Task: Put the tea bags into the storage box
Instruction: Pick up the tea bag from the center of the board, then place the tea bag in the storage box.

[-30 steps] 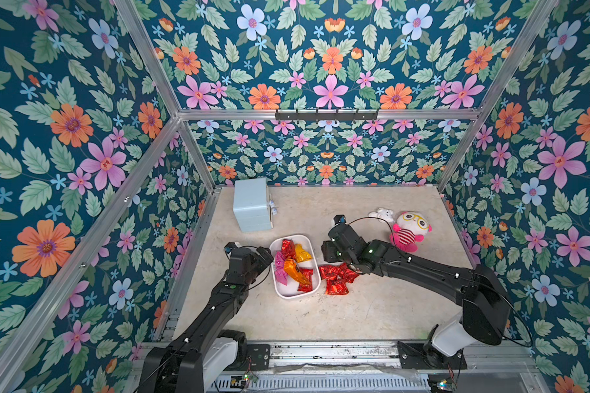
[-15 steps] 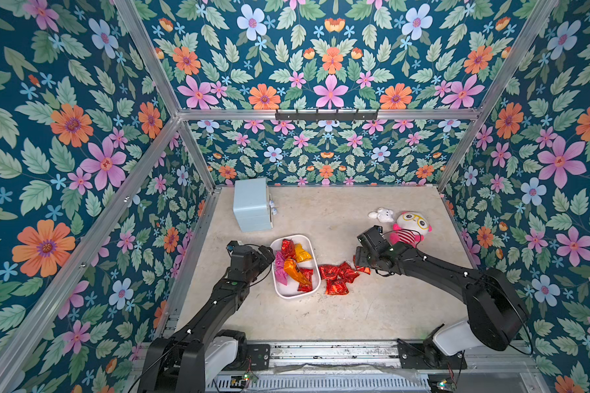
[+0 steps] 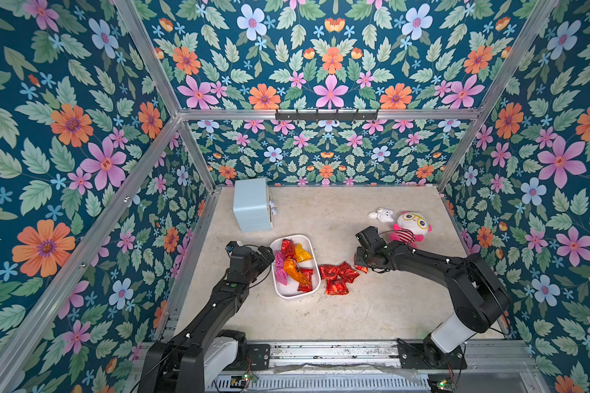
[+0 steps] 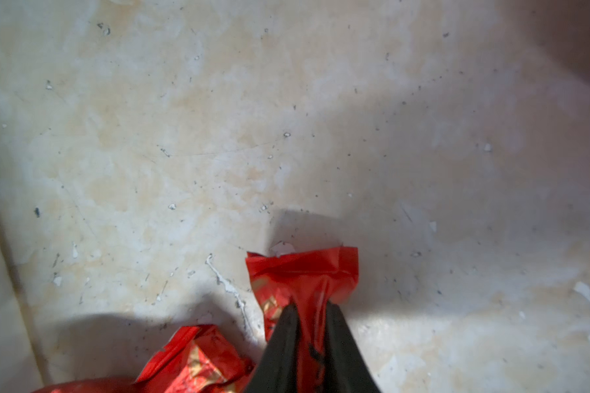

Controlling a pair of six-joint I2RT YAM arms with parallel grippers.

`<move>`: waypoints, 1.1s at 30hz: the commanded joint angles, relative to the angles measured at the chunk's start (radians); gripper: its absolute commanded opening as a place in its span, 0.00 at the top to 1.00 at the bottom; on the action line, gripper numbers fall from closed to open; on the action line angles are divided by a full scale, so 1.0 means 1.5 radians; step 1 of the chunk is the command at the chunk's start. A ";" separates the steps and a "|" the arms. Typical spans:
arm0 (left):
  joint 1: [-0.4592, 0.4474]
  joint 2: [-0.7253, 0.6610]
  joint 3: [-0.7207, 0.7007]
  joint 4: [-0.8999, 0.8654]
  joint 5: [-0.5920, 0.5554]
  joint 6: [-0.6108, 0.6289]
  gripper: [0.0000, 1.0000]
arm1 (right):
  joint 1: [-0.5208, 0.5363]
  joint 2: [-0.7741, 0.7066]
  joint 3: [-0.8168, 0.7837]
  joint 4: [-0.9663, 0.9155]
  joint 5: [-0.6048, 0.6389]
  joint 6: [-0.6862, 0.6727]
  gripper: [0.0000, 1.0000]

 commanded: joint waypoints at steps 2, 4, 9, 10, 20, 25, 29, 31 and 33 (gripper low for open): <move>-0.001 -0.004 -0.005 -0.001 -0.011 -0.004 0.01 | 0.000 -0.010 -0.012 0.008 -0.013 -0.006 0.94; 0.000 -0.002 -0.005 0.000 -0.010 -0.004 0.01 | 0.000 -0.017 -0.014 0.008 -0.009 -0.005 0.99; 0.000 0.002 -0.005 0.006 -0.010 -0.004 0.01 | 0.000 -0.046 0.006 -0.007 0.000 -0.010 1.00; -0.001 0.002 -0.004 0.007 -0.011 -0.004 0.01 | 0.001 -0.054 0.013 -0.002 -0.010 -0.014 1.00; 0.000 0.006 -0.001 0.008 -0.012 -0.002 0.01 | 0.102 -0.008 0.164 0.086 -0.118 -0.089 1.00; 0.000 -0.008 -0.006 -0.004 -0.020 0.000 0.01 | 0.152 0.102 0.272 0.078 -0.133 -0.104 1.00; -0.001 -0.020 -0.009 -0.014 -0.024 0.002 0.01 | 0.157 0.169 0.323 0.087 -0.155 -0.097 1.00; 0.000 -0.024 -0.009 -0.017 -0.025 0.005 0.01 | 0.158 0.193 0.341 0.089 -0.158 -0.097 1.00; -0.001 -0.025 -0.010 -0.018 -0.024 0.006 0.01 | 0.158 0.212 0.356 0.091 -0.154 -0.097 1.00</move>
